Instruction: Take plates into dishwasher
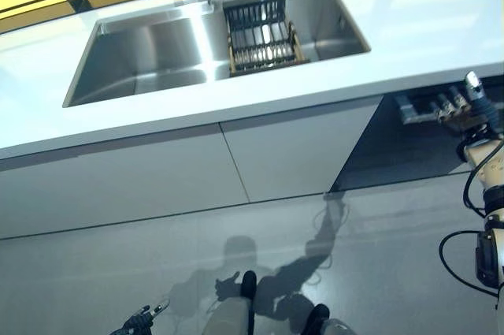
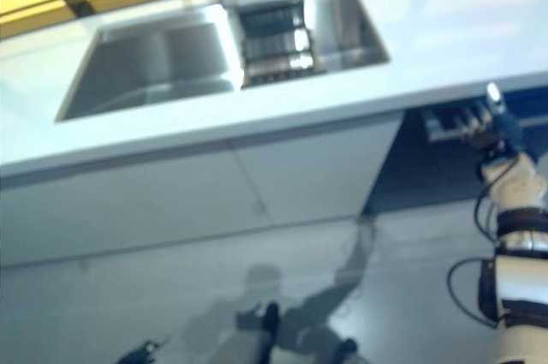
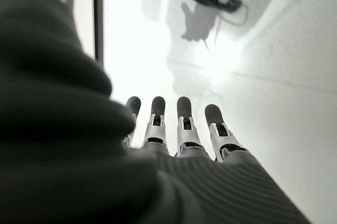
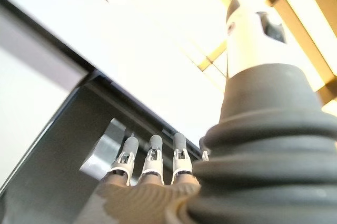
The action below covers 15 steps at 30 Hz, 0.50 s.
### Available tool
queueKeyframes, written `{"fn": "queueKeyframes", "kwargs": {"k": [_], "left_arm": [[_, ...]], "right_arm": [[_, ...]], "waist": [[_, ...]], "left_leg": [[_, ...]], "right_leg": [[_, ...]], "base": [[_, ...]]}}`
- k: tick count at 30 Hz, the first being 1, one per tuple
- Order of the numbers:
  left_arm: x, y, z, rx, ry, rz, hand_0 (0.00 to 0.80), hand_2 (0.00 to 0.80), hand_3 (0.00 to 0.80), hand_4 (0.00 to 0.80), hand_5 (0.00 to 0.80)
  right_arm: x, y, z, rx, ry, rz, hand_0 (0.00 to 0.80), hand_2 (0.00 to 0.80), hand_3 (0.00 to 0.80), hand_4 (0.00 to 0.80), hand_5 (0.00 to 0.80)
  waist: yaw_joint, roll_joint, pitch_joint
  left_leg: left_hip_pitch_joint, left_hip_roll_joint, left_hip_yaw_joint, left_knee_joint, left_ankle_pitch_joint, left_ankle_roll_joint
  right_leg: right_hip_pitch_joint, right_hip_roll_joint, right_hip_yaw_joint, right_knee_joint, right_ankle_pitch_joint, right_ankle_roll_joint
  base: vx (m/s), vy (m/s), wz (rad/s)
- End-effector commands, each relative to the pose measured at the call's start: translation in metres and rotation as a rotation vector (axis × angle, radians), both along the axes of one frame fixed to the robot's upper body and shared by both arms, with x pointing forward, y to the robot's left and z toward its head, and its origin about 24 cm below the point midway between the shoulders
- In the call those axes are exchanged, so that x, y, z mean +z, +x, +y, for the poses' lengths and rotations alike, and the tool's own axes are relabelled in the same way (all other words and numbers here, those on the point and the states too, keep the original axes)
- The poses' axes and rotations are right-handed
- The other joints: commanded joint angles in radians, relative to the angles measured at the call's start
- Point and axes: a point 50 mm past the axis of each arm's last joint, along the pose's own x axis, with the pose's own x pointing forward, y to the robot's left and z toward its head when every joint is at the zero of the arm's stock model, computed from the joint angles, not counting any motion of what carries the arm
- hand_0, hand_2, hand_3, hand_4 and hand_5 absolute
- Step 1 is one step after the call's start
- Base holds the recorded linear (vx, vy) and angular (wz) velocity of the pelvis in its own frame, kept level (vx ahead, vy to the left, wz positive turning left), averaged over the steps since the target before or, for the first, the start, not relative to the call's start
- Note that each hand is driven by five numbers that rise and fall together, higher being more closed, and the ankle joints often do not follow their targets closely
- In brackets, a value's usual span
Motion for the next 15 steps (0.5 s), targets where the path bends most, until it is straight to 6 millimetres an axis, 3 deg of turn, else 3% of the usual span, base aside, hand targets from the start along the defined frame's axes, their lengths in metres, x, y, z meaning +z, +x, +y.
{"fn": "queueKeyframes", "kwargs": {"k": [1,5,7,9,13,15], "left_arm": [[0.001,-0.008,0.011,-0.017,0.050,0.026,0.000,0.000,0.000,0.000,0.000],[-0.002,-0.010,0.009,-0.002,0.056,0.041,0.000,0.000,0.000,0.000,0.000],[-0.002,-0.010,0.010,0.004,0.061,0.049,0.000,0.000,0.000,0.000,0.000],[-0.002,-0.008,0.011,0.012,0.061,0.050,0.000,0.000,0.000,0.000,0.000],[-0.002,-0.006,0.011,-0.009,0.078,0.067,0.000,0.000,0.000,0.000,0.000],[-0.003,-0.005,0.009,-0.067,0.110,0.094,0.000,0.000,0.000,0.000,0.000]], "right_arm": [[-0.022,-0.009,-0.006,0.016,-0.069,0.090,0.000,0.000,0.000,0.000,0.000],[-0.093,-0.032,0.002,0.065,-0.128,0.328,0.000,0.000,0.000,0.000,0.000],[-0.117,-0.042,0.006,0.088,-0.138,0.399,0.000,0.000,0.000,0.000,0.000],[-0.157,-0.062,0.019,0.140,-0.158,0.519,0.000,0.000,0.000,0.000,0.000],[-0.202,-0.091,0.036,0.213,-0.198,0.652,0.000,0.000,0.000,0.000,0.000],[-0.231,-0.117,0.048,0.255,-0.163,0.711,0.000,0.000,0.000,0.000,0.000]], "waist": [[0.006,-0.018,-0.058],[-0.008,-0.038,-0.113],[-0.013,-0.045,-0.133],[-0.026,-0.052,-0.160],[-0.038,-0.057,-0.183],[-0.049,-0.060,-0.195]], "left_leg": [[0.043,-0.010,0.057,-0.004,-0.087,0.036],[0.091,-0.004,0.065,-0.061,-0.079,0.040],[0.109,-0.003,0.068,-0.082,-0.077,0.041],[0.137,0.002,0.079,-0.112,-0.076,0.043],[0.156,0.003,0.086,-0.124,-0.086,0.046],[0.154,-0.001,0.081,-0.124,-0.085,0.056]], "right_leg": [[0.109,0.065,0.032,-0.146,0.003,-0.044],[0.148,0.077,0.050,-0.212,0.031,-0.030],[0.164,0.083,0.056,-0.241,0.042,-0.026],[0.187,0.091,0.065,-0.284,0.059,-0.019],[0.211,0.098,0.072,-0.329,0.080,-0.009],[0.208,0.102,0.074,-0.322,0.075,-0.017]], "base": [[0.049,0.068,-0.04],[0.055,0.065,-0.09],[0.053,0.045,-0.05],[0.041,0.057,-0.06],[-0.008,0.024,-0.03],[-0.034,-0.009,0.02]]}}
